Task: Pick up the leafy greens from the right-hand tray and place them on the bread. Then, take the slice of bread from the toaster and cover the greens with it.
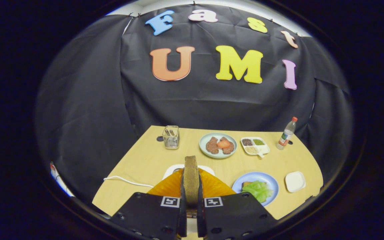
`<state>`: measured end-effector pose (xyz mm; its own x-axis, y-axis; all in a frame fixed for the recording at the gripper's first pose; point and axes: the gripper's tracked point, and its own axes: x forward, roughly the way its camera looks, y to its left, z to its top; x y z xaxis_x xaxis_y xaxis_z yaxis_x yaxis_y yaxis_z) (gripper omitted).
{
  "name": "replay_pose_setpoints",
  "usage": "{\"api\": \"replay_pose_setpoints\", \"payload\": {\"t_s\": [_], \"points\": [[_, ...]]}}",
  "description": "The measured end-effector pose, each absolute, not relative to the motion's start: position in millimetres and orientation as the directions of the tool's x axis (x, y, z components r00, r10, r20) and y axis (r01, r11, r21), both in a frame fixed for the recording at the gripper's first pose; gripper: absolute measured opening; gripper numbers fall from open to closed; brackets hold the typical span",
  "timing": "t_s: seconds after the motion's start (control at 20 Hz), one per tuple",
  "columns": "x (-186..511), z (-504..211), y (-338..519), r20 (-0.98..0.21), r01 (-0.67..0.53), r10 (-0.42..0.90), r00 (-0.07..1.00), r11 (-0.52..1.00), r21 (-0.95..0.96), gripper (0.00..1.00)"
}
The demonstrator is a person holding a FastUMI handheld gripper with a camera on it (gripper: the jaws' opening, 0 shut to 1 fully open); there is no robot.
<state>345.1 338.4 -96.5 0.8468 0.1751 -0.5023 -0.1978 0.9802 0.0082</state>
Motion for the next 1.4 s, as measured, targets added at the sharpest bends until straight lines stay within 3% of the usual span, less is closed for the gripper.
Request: {"api": "replay_pose_setpoints", "payload": {"t_s": [0.35,0.55,0.95,1.4], "points": [[340.3,-37.1,303.8,-0.434,-0.180,0.178,0.883,0.983,0.036,0.12],[351.8,-41.4,257.8,-0.437,-0.125,0.120,0.891,0.992,0.017,0.12],[390.9,-133.3,186.6,-0.529,-0.029,0.040,0.848,0.999,0.030,0.12],[407.5,-215.5,158.8,-0.591,-0.009,0.151,0.793,0.972,0.237,0.12]]}}
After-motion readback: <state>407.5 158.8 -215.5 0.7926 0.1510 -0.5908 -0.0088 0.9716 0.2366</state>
